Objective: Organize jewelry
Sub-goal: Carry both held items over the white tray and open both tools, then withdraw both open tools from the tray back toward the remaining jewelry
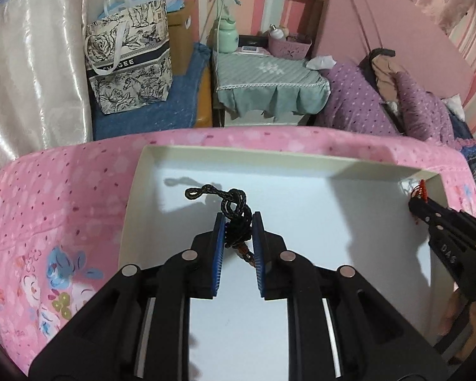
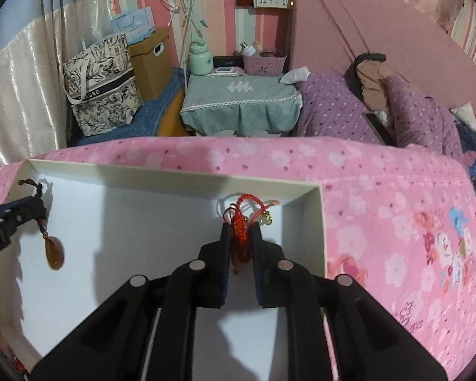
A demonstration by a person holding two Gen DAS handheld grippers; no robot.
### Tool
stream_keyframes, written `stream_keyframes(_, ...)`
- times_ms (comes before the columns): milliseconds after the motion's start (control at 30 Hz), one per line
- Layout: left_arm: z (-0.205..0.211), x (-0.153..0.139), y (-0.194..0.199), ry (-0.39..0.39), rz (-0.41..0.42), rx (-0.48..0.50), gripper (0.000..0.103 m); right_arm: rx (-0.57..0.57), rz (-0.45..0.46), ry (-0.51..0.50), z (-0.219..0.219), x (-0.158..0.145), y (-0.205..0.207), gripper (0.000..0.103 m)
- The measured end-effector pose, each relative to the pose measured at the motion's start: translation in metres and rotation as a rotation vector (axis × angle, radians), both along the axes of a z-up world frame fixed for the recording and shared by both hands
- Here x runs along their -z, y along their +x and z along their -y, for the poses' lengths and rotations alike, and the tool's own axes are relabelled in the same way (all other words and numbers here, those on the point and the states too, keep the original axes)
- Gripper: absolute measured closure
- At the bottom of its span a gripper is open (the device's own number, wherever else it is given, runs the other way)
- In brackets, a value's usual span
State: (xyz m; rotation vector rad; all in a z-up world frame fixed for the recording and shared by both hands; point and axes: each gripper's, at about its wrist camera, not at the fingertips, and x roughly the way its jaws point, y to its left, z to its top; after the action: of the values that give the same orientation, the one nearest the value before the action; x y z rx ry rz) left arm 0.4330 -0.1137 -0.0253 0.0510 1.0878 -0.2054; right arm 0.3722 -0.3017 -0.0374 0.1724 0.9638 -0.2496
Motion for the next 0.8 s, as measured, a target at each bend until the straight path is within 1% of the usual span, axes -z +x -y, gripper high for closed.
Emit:
stream_keyframes(33,0.0,-0.002,-0.003,0.006,0.007,0.004,0.087,0.001,-0.002,0.009,0.0,-0.001,-0.003,0.062)
stream_keyframes(67,-0.001,-0.005,-0.006,0.009,0.013,0.006,0.084,-0.002,0.007,0.014,0.0,-0.003,-0.006,0.056)
stream_keyframes(100,-0.001,-0.009,-0.01,0.009,0.022,0.009,0.075,-0.005,0.026,0.009,0.0,-0.007,-0.012,0.053)
stream_keyframes(133,-0.003,-0.015,-0.014,0.008,0.034,0.01,0.07,-0.009,0.036,0.007,0.0,-0.011,-0.017,0.053)
stream_keyframes(167,-0.004,-0.025,-0.021,0.007,0.055,0.011,0.062,-0.016,0.046,0.024,0.001,-0.017,-0.023,0.053)
stream_keyframes(200,-0.005,-0.032,-0.025,0.006,0.069,0.011,0.057,-0.022,0.056,0.039,0.002,-0.022,-0.027,0.053)
stream_keyframes(233,-0.007,-0.043,-0.034,0.001,0.09,0.014,0.055,-0.028,0.073,0.053,0.004,-0.03,-0.034,0.052)
stream_keyframes(267,-0.01,-0.054,-0.044,-0.007,0.113,0.022,0.049,-0.032,0.091,0.057,0.005,-0.038,-0.042,0.051)
stream_keyframes(300,-0.015,-0.065,-0.055,-0.013,0.138,0.028,0.038,-0.032,0.113,0.049,0.006,-0.047,-0.052,0.043)
stream_keyframes(333,-0.02,-0.077,-0.068,-0.015,0.169,0.028,0.032,-0.026,0.134,0.032,0.006,-0.056,-0.063,0.037)
stream_keyframes(367,-0.024,-0.086,-0.077,-0.013,0.194,0.026,0.019,-0.021,0.144,0.019,0.006,-0.063,-0.07,0.035)
stream_keyframes(400,-0.029,-0.096,-0.089,-0.007,0.228,0.021,0.01,-0.017,0.154,0.001,0.006,-0.07,-0.082,0.033)
stream_keyframes(433,-0.035,-0.105,-0.101,0.0,0.259,0.015,0.007,-0.016,0.158,-0.012,0.006,-0.075,-0.092,0.028)
stream_keyframes(467,-0.043,-0.114,-0.116,0.002,0.288,0.014,0.003,-0.015,0.161,-0.022,0.005,-0.08,-0.098,0.027)
stream_keyframes(500,-0.05,-0.121,-0.129,0.0,0.303,0.019,0.003,-0.014,0.166,-0.043,0.003,-0.084,-0.111,0.027)
stream_keyframes(600,-0.067,-0.131,-0.161,-0.005,0.312,0.03,0.003,-0.012,0.168,-0.085,0.0,-0.093,-0.137,0.027)
stream_keyframes(667,-0.076,-0.133,-0.177,0.004,0.311,0.028,0.003,-0.001,0.173,-0.095,-0.003,-0.097,-0.153,0.026)
stream_keyframes(767,-0.092,-0.132,-0.202,0.014,0.312,0.017,0.003,0.018,0.192,-0.067,-0.004,-0.103,-0.181,0.026)
stream_keyframes(800,-0.097,-0.13,-0.207,0.011,0.306,0.015,0.003,0.025,0.196,-0.058,-0.004,-0.103,-0.188,0.024)
